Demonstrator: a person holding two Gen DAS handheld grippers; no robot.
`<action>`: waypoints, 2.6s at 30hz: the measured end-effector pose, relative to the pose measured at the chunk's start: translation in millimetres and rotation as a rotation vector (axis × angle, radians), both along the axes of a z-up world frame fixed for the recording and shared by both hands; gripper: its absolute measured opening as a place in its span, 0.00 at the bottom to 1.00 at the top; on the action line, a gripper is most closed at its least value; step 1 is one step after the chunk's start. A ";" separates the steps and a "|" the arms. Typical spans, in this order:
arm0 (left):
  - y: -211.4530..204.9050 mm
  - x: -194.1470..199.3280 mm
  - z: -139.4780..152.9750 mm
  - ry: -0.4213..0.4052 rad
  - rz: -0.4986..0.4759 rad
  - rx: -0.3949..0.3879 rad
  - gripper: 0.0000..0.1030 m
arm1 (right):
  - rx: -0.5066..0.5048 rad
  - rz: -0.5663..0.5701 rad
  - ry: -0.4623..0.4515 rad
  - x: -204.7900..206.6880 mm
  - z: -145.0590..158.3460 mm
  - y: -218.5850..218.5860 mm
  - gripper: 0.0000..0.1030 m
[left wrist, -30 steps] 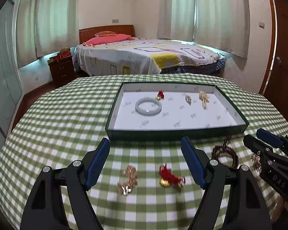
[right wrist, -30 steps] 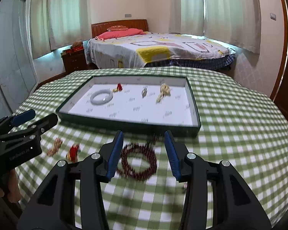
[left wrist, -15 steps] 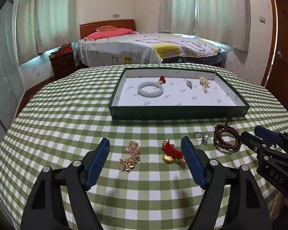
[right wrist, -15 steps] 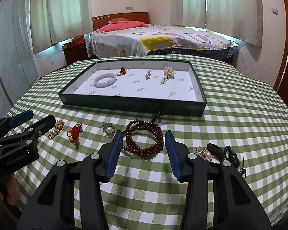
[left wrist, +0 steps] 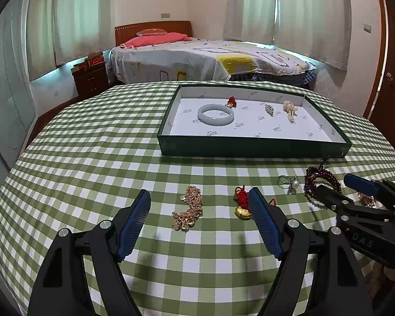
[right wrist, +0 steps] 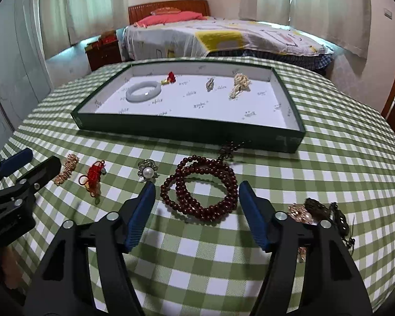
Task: Organize jewelry
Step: 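Close the right tool on the dark red bead bracelet, then close the left tool on the red tassel coin charm while the right tool holds the bracelet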
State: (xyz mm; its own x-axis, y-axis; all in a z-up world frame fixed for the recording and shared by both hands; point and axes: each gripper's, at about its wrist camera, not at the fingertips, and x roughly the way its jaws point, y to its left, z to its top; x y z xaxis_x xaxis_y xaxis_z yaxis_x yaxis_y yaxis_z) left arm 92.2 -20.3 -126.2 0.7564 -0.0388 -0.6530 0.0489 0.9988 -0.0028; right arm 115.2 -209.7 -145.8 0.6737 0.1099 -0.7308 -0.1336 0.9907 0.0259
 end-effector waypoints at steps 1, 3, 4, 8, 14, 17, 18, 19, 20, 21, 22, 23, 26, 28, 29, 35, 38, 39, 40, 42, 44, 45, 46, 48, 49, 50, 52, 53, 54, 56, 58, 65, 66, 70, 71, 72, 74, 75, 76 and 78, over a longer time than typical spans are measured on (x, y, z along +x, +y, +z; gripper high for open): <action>0.5 0.4 -0.9 0.005 0.001 -0.002 0.72 | -0.002 0.001 0.013 3.1 -2.1 0.6 0.67; 0.6 0.7 -2.4 0.011 0.000 -0.004 0.72 | -0.004 0.000 0.038 8.9 -7.1 1.3 0.67; 0.6 0.7 -3.0 0.014 0.000 -0.005 0.72 | -0.004 -0.002 0.044 10.4 -8.7 0.5 0.67; -2.5 0.3 -4.7 0.019 -0.008 -0.001 0.72 | -0.021 -0.004 0.041 9.3 -11.5 0.1 0.59; -12.0 -1.2 -6.3 0.024 -0.040 0.005 0.72 | -0.012 -0.021 0.019 3.7 -10.3 -9.9 0.22; -14.6 -1.3 -7.1 0.028 -0.049 0.002 0.72 | 0.015 -0.019 0.015 1.4 -9.5 -14.9 0.16; -15.3 -0.7 -7.3 0.030 -0.050 0.001 0.72 | 0.018 -0.019 0.014 0.4 -9.3 -15.1 0.16; -15.9 -0.4 -7.9 0.033 -0.051 -0.001 0.72 | 0.019 -0.020 0.011 -1.7 -9.1 -15.6 0.16; -16.5 0.2 -8.4 0.036 -0.052 -0.004 0.72 | 0.022 -0.019 0.009 -3.4 -8.5 -16.0 0.16; -16.9 0.9 -8.7 0.039 -0.053 -0.006 0.72 | 0.024 -0.020 0.006 -5.1 -7.9 -16.7 0.15; -17.9 1.8 -9.4 0.044 -0.056 -0.009 0.72 | 0.026 -0.020 0.001 -7.7 -6.5 -17.9 0.12; -19.1 2.6 -10.2 0.048 -0.057 -0.010 0.72 | 0.026 -0.022 -0.002 -10.1 -4.8 -19.3 0.11; -23.7 5.2 -12.9 0.057 -0.060 -0.002 0.72 | 0.044 -0.029 -0.008 -15.1 -0.9 -24.5 0.11; -26.2 7.7 -15.0 0.067 -0.058 0.003 0.71 | 0.055 -0.032 -0.009 -17.3 0.0 -27.8 0.11; -27.6 9.6 -16.1 0.072 -0.054 0.006 0.69 | 0.058 -0.033 -0.009 -18.2 -0.3 -28.6 0.11; -32.5 17.6 -19.1 0.098 -0.064 0.005 0.54 | 0.089 -0.032 0.000 -18.7 -4.3 -31.0 0.11; -33.9 14.9 -17.7 0.104 -0.078 -0.007 0.54 | 0.100 -0.034 -0.002 -18.5 -4.1 -31.9 0.11; -34.4 13.5 -16.8 0.101 -0.081 -0.010 0.54 | 0.104 -0.034 -0.001 -18.6 -4.4 -32.3 0.11; -35.8 10.7 -14.5 0.089 -0.088 -0.012 0.54 | 0.109 -0.036 -0.001 -18.2 -4.8 -33.0 0.11; -38.4 8.2 -11.8 0.077 -0.098 -0.013 0.55 | 0.116 -0.037 0.002 -17.8 -6.1 -33.9 0.11; -40.9 7.7 -11.2 0.070 -0.103 -0.010 0.55 | 0.122 -0.038 0.002 -17.7 -6.7 -34.7 0.11; -42.2 8.3 -12.0 0.070 -0.105 -0.004 0.55 | 0.124 -0.038 0.002 -17.4 -6.8 -34.7 0.11; -43.2 9.7 -13.1 0.072 -0.105 0.000 0.57 | 0.125 -0.038 0.001 -17.6 -6.8 -34.9 0.11; -44.5 13.3 -16.9 0.089 -0.108 -0.008 0.60 | 0.126 -0.038 0.001 -17.3 -6.8 -34.8 0.11; -44.9 14.4 -17.6 0.097 -0.116 -0.025 0.61 | 0.126 -0.038 0.001 -17.2 -6.9 -34.8 0.11; -46.1 13.7 -16.6 0.096 -0.125 -0.035 0.61 | 0.125 -0.038 0.002 -17.1 -7.0 -34.7 0.11; -52.5 10.2 -12.8 0.067 -0.145 -0.018 0.62 | 0.127 -0.039 0.001 -17.2 -6.9 -34.7 0.11; -55.6 8.4 -11.1 0.054 -0.155 0.001 0.64 | 0.127 -0.038 0.000 -17.3 -7.2 -34.7 0.11; -58.0 7.3 -10.3 0.045 -0.160 0.019 0.64 | 0.127 -0.038 0.000 -17.3 -7.2 -34.5 0.11; -59.8 7.4 -11.2 0.036 -0.151 0.051 0.64 | 0.126 -0.038 0.000 -17.2 -7.3 -34.8 0.11; -56.2 11.3 -15.2 0.056 -0.127 0.055 0.64 | 0.127 -0.039 0.000 -17.2 -7.5 -34.8 0.11; -41.2 24.6 -25.1 0.109 -0.057 0.057 0.55 | 0.126 -0.039 -0.001 -17.3 -7.6 -34.8 0.11; -40.8 25.1 -25.7 0.112 -0.057 0.058 0.51 | 0.125 -0.039 -0.001 -17.3 -7.7 -34.7 0.11; -38.2 25.8 -27.2 0.126 -0.080 0.024 0.33 | 0.122 -0.038 -0.005 -17.0 -7.1 -33.7 0.11; -37.9 25.4 -27.2 0.127 -0.082 0.022 0.30 | 0.122 -0.038 -0.006 -16.9 -7.3 -33.5 0.11; -38.1 24.9 -26.9 0.126 -0.082 0.023 0.26 | 0.122 -0.038 -0.006 -17.0 -7.3 -33.6 0.11; -36.1 23.6 -26.5 0.125 -0.086 0.010 0.22 | 0.122 -0.039 -0.006 -16.8 -7.3 -33.4 0.11; -35.5 23.4 -26.7 0.125 -0.086 0.007 0.22 | 0.122 -0.038 -0.006 -16.7 -7.3 -33.3 0.11; -35.2 22.7 -26.8 0.123 -0.090 0.004 0.22 | 0.122 -0.038 -0.006 -17.0 -7.4 -33.7 0.11; -34.7 22.1 -26.7 0.122 -0.090 0.002 0.21 | 0.122 -0.038 -0.006 -17.2 -7.4 -33.6 0.11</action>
State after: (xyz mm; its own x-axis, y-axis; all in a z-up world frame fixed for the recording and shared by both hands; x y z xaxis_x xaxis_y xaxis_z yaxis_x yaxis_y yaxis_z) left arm 114.3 -55.0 -152.9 0.6646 -0.1020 -0.7402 0.1379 0.9904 -0.0127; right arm 98.0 -243.4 -153.3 0.6834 0.1720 -0.7095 -0.0964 0.9846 0.1458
